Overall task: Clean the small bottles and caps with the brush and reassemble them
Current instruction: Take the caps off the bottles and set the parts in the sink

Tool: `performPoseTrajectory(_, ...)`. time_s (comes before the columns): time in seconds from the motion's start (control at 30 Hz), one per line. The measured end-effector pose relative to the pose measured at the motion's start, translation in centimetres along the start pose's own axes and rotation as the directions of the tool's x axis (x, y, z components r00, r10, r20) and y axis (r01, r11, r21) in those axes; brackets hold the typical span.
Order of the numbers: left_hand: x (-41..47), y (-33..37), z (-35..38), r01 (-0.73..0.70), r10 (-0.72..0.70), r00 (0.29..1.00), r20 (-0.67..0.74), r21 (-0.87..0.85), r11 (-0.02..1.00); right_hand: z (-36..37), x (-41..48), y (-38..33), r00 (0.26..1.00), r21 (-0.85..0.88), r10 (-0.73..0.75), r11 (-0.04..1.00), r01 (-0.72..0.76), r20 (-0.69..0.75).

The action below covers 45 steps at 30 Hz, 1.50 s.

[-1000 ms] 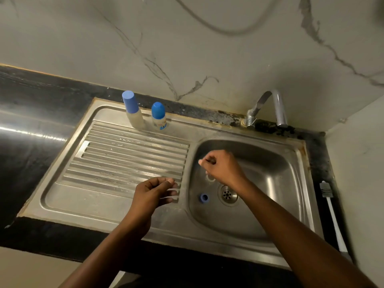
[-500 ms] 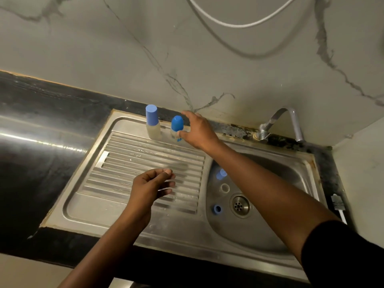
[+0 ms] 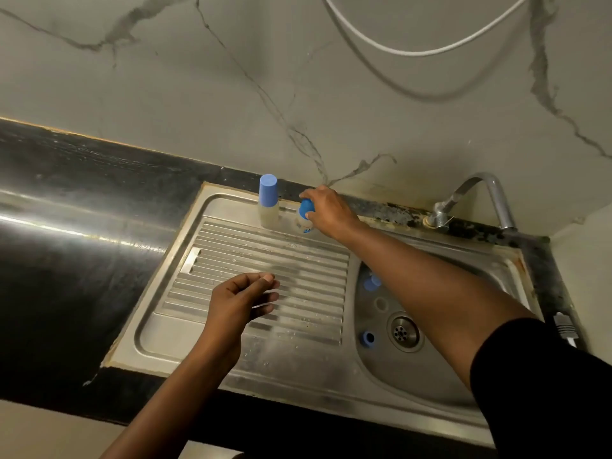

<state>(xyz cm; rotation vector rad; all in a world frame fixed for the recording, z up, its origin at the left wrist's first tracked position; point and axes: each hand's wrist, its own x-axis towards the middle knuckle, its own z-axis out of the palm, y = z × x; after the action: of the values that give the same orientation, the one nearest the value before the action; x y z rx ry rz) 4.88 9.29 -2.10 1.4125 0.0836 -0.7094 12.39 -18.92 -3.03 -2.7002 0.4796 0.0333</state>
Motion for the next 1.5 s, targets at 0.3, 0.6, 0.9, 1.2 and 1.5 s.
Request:
performPoseTrajectory(0.3,0.5,-0.7,2.2,-0.134,0.127,0.990,0.061,0.140,0.981,-4.8,-7.6,1.5,0.996,0.252,-0.001,0.967,0.023,-0.087)
performPoseTrajectory(0.6,-0.2,-1.3,8.1,-0.603,0.535,0.795,0.285,0.464,0.649,-7.5,-17.6,4.8,0.993,0.551,0.085,0.826,-0.118,0.085)
performPoseTrajectory(0.9,-2.2,-3.4,12.9,-0.639,0.480,0.768,0.424,0.569,0.518,-9.7,-23.7,8.1,0.976,0.728,0.059,0.657,-0.195,0.208)
performPoseTrajectory(1.2,-3.3,-4.6,15.5,-0.643,0.468,0.762,0.448,0.608,0.466,-9.3,-25.0,10.6,0.970,0.728,0.079,0.648,-0.224,0.228)
performPoseTrajectory(1.5,-3.3,-4.6,16.6,-0.611,0.391,0.790,0.472,0.554,0.566,-10.3,-24.7,12.8,0.956,0.740,-0.052,0.645,-0.189,0.290)
